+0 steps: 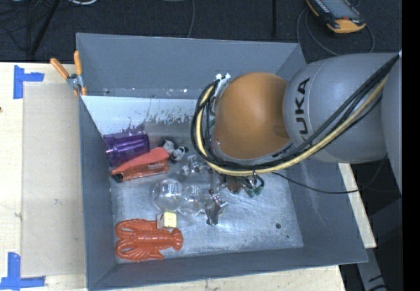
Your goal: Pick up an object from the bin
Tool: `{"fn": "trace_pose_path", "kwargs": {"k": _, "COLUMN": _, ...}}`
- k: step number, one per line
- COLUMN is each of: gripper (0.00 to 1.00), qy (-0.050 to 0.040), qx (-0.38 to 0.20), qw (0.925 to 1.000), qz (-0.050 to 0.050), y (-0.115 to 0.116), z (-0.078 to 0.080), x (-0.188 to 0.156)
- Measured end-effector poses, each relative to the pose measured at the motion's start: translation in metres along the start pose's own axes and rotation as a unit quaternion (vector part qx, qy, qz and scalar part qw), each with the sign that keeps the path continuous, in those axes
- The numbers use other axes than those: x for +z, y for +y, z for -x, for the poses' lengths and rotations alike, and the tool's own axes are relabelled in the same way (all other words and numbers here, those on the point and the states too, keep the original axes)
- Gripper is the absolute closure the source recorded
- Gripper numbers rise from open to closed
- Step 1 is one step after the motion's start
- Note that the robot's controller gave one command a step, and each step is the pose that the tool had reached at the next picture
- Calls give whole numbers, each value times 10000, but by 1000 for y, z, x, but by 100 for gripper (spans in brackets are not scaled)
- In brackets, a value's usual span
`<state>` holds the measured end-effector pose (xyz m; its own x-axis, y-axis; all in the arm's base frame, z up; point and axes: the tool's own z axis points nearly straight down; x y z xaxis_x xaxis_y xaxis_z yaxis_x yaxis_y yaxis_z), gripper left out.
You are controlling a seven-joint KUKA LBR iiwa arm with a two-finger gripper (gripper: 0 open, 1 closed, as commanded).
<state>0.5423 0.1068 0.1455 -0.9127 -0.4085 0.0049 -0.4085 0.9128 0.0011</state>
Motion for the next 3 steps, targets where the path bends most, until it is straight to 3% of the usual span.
{"fn": "trace_pose_path", "kwargs": {"k": 1, "gripper": 100, "qy": -13, "qx": -2051, "qw": 9787, "qz": 2, "y": -36, "z": -10, "x": 43}}
{"fn": "trace_pose_path", "kwargs": {"k": 2, "gripper": 0, "qy": -13, "qx": -2045, "qw": 9789, "qz": 2, "y": -36, "z": -10, "x": 43}}
{"fn": "trace_pose_path", "kwargs": {"k": 3, "gripper": 0, "qy": -13, "qx": -2043, "qw": 9789, "qz": 3, "y": -36, "z": -10, "x": 43}}
